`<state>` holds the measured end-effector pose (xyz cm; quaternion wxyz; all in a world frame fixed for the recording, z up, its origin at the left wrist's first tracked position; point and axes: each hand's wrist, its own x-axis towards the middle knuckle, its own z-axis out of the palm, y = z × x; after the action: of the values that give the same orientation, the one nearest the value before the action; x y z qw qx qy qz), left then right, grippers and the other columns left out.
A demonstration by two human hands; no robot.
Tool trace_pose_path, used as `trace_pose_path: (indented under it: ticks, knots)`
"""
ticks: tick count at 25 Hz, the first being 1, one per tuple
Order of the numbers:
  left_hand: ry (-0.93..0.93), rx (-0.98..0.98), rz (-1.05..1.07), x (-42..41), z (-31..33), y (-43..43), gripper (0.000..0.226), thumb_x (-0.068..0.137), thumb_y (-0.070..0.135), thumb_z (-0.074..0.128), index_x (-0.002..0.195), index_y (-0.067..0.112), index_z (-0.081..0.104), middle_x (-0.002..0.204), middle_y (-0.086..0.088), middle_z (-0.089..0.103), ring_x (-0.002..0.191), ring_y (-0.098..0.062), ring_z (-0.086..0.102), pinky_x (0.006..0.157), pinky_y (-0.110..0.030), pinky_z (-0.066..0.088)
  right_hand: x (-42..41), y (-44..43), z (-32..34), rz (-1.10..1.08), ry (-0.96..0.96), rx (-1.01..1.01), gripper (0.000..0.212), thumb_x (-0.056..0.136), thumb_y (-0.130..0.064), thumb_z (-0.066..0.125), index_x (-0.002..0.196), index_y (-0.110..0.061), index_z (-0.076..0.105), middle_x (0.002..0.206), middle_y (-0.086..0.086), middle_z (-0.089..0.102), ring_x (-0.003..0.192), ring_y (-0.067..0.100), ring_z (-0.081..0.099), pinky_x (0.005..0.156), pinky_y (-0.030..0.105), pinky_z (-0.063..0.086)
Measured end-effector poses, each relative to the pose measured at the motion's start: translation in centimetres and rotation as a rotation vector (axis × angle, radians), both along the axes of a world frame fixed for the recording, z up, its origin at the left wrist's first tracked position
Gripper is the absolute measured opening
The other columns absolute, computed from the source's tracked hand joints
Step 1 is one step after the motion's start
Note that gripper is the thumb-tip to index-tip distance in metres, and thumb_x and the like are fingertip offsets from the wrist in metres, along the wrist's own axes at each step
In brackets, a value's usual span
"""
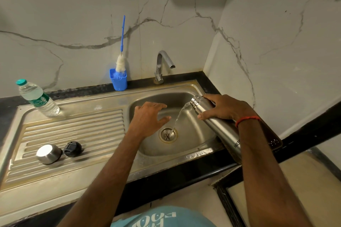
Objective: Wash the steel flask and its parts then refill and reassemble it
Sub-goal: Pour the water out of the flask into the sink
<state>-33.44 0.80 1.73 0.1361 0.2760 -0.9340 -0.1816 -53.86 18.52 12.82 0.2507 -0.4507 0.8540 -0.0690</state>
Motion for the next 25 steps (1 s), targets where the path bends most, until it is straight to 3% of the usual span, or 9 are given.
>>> trace_pose_path:
  ticks: [25]
  knots:
    - [-0.035,0.013,0.0,-0.4,-0.3,-0.9,0.061,0.093,0.062,0.059,0.144,0.031,0.051,0.148,0.005,0.055,0.14,-0.018,0.044,0.115,-0.052,0.032,-1.1,-1.4,-0.5,-0.001,0.026,0.05,0.096,0.074,-0.057,0.078,0.153,-0.028,0.033,0.135,0.011,0.057,0.104,0.026,0.061,0.092,0.039,0.051]
